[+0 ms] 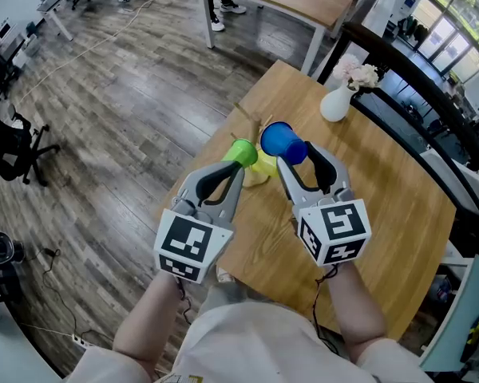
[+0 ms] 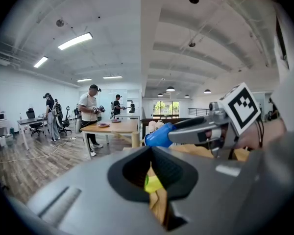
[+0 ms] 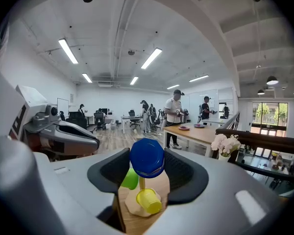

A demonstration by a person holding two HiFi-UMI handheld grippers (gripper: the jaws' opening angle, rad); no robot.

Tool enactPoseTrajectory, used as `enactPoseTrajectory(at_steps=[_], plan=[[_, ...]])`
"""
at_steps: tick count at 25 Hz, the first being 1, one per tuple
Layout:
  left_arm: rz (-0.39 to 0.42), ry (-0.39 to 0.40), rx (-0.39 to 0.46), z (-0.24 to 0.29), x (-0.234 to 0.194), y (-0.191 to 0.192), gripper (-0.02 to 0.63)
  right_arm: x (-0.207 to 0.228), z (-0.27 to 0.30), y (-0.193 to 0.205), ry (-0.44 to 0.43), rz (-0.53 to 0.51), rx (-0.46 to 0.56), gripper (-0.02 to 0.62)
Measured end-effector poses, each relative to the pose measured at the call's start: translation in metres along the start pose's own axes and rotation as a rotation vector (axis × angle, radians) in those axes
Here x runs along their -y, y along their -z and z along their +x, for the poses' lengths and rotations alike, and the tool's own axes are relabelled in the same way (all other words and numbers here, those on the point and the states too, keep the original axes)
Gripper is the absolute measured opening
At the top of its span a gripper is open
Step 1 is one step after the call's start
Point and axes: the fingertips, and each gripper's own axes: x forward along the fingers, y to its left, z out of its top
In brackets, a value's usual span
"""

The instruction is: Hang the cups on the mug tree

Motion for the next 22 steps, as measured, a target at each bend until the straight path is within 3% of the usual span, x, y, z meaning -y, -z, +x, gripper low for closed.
enactPoseTrajectory(at_steps=[12,22], plan=[[-0.009,0.013,-0.047,0.004,0.0,0.02,0.002,-0.002,0.015,0.02,-0.025,-0.015,-0.059,0.239],[0.006,0.012,-0.048,-0.003,0.01,0.016,0.002,0.002,-0.009,0.009,0.003,0.002,-0.017,0.235]])
